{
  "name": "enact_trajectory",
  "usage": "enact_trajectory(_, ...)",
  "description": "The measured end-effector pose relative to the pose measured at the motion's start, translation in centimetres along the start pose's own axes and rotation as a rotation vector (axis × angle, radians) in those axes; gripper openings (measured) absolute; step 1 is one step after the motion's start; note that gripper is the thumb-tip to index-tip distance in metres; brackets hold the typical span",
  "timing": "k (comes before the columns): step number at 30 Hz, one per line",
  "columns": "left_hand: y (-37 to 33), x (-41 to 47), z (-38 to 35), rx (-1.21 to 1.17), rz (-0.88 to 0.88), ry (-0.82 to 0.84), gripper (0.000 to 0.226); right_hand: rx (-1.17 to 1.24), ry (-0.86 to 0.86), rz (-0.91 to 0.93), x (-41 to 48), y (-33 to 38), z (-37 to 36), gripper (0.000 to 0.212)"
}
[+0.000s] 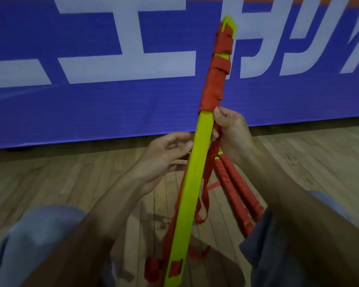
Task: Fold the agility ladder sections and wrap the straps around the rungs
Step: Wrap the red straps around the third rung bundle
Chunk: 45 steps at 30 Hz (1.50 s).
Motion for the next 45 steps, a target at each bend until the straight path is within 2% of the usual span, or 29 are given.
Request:
enact_trajectory(2,0.3,-0.3,-0.7,-0.096,0.040,0.143,0.040,0.057,0.045,0.007,-0.4,0.5,-0.3,0.031)
enact_trajectory(4,0.2,-0.7,-1.2,-0.137,0.058,0.264,0.041,0.102,0.081,0.017,-0.6,0.9,-0.3,0.029)
enact_trajectory(9,0.9,-0.9,-1.5,-0.053,0.118,0.289,0.045,0.192,0.158,-0.008,-0.8,0.6,-0.4,0.025)
enact_trajectory(12,1.2,-0.7,-1.4,-0.023,0.139,0.231,0.045,0.136,0.133,-0.049,-0.7,0.2,-0.5,0.028)
enact_trajectory(18,1.8,-0.4,0.5,0.038,0.209,0.032,0.029,-0.279,-0.093,-0.062,0.5,-1.2,0.3,0.036)
enact_trajectory(20,1.7,-0.4,1.1,0.010,0.222,-0.036,0.034,-0.301,-0.120,-0.090,0.6,-1.5,0.2,0.050)
enact_trajectory(22,1.7,-0.4,1.7,-0.005,0.222,-0.103,0.040,-0.268,-0.128,-0.118,0.3,-1.4,0.0,0.054)
enact_trajectory(24,1.7,-0.4,2.1,0.008,0.203,-0.185,0.035,-0.270,-0.116,-0.128,0.1,-1.2,-0.4,0.056)
enact_trajectory(28,1.6,-0.2,2.9,0.257,0.094,-0.372,0.026,-0.341,-0.121,-0.127,-0.1,-1.5,-0.7,0.056)
enact_trajectory(30,1.5,-0.1,2.8,0.341,0.045,-0.396,0.029,-0.394,-0.136,-0.120,-0.1,-1.8,-0.6,0.056)
enact_trajectory(34,1.1,0.1,2.4,0.543,0.000,-0.350,0.033,-0.323,-0.219,-0.128,0.1,-2.0,0.4,0.036)
enact_trajectory(36,1.3,0.2,2.2,0.563,-0.008,-0.324,0.032,-0.271,-0.240,-0.145,0.2,-2.0,0.7,0.025)
enact_trajectory(39,1.6,0.1,1.5,0.288,0.030,-0.231,0.021,-0.216,-0.277,-0.160,0.4,-1.9,1.7,0.025)
enact_trajectory(41,1.5,0.0,1.0,0.135,0.080,-0.143,0.025,-0.165,-0.265,-0.148,0.6,-1.6,2.1,0.028)
enact_trajectory(45,1.3,0.0,0.2,0.002,0.081,0.006,0.027,-0.026,-0.110,-0.083,0.2,-0.6,1.1,0.029)
Point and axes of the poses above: each hand's wrist, its own x-axis towards the middle knuckle, its own z-axis out of the back of the hand, y = z × x, the point moved 6 cm from there along x, towards the middle knuckle, and after that the axes turned 6 degrees about -z, right-handed, at the moved point
